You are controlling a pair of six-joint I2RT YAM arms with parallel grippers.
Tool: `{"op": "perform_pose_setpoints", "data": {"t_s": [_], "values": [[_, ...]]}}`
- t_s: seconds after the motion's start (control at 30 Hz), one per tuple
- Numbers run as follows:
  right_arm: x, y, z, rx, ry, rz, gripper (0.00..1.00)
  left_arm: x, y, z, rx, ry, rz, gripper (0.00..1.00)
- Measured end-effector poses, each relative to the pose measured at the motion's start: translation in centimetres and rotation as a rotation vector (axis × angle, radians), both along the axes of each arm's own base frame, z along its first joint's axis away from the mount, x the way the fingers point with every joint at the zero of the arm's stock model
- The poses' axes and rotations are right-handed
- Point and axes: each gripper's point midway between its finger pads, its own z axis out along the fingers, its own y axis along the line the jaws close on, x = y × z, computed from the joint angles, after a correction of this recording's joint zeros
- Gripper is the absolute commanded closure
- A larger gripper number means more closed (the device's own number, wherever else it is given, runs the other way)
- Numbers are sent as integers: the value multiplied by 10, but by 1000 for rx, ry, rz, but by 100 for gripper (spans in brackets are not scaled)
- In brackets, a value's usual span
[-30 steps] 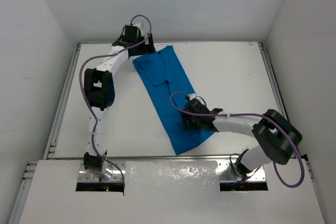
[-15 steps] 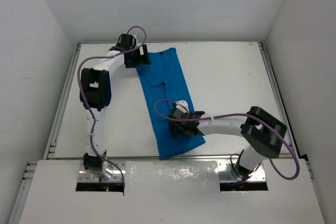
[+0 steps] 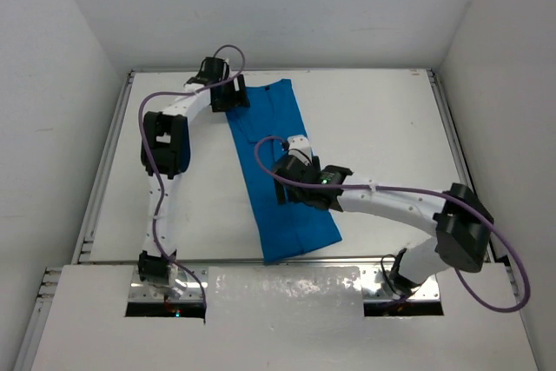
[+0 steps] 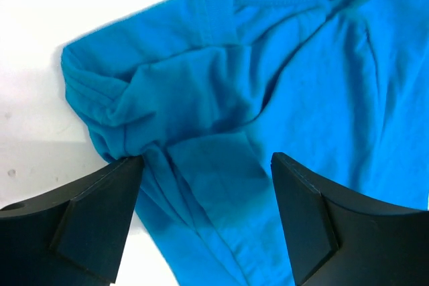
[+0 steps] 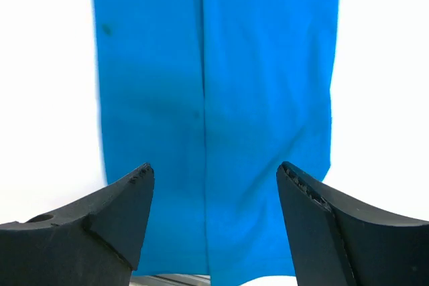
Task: Fold and stack the t-shirts
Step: Rotate the tshirt 90 degrees
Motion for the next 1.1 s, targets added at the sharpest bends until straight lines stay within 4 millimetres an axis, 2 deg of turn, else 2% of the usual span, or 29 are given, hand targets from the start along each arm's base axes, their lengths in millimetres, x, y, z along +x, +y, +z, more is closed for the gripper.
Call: {"op": "perform_pose_setpoints", "data": {"t_s": [0.13,0.27,0.6,0.77,0.9,0.97,1.03,1.1], "values": [[11,0,38,40,-88,-14,27,8,-2,1,-8,-17,2,25],[12,-10,51,37,-129,-30,27,18,-9,2,-43,-51,-8,25],[7,-42,43,-42,-160,-58,27,61,-41,14,-229,-208,-42,24],[5,-55,32,-82,-152,-47,27,77,-55,25,-323,-281,-49,17],[15,-62,30,-83,-133,-59,27,77,-59,32,-345,-297,-65,16],[21,-69,29,-83,-113,-85,28,73,-54,34,-334,-281,-63,16],[24,-75,28,-77,-87,-115,28,57,-46,39,-304,-242,-61,15],[24,-80,27,-50,-57,-147,28,32,-34,47,-260,-200,-54,15]]}}
